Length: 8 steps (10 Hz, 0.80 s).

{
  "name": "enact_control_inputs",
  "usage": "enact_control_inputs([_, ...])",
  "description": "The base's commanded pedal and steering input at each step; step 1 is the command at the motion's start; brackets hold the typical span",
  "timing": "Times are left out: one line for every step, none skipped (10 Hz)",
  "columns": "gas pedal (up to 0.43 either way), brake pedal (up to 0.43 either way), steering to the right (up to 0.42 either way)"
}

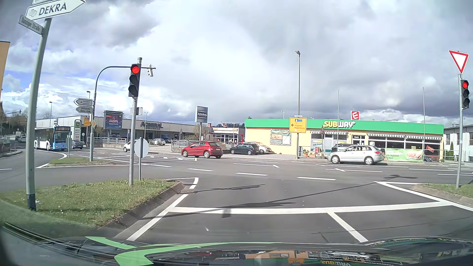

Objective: Follow the waypoints while adhering to traffic rules and regulations

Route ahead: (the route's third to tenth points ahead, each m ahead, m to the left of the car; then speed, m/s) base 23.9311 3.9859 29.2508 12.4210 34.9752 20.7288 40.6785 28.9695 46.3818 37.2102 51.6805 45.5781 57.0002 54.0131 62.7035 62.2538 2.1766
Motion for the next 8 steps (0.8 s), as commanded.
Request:
enact_control_inputs([0.000,0.250,0.040])
enact_control_inputs([0.000,0.250,0.038])
enact_control_inputs([0.000,0.250,0.034])
enact_control_inputs([0.000,0.250,0.031])
enact_control_inputs([0.000,0.250,0.030])
enact_control_inputs([0.000,0.256,0.029])
enact_control_inputs([0.000,0.262,0.028])
enact_control_inputs([0.000,0.268,0.025])
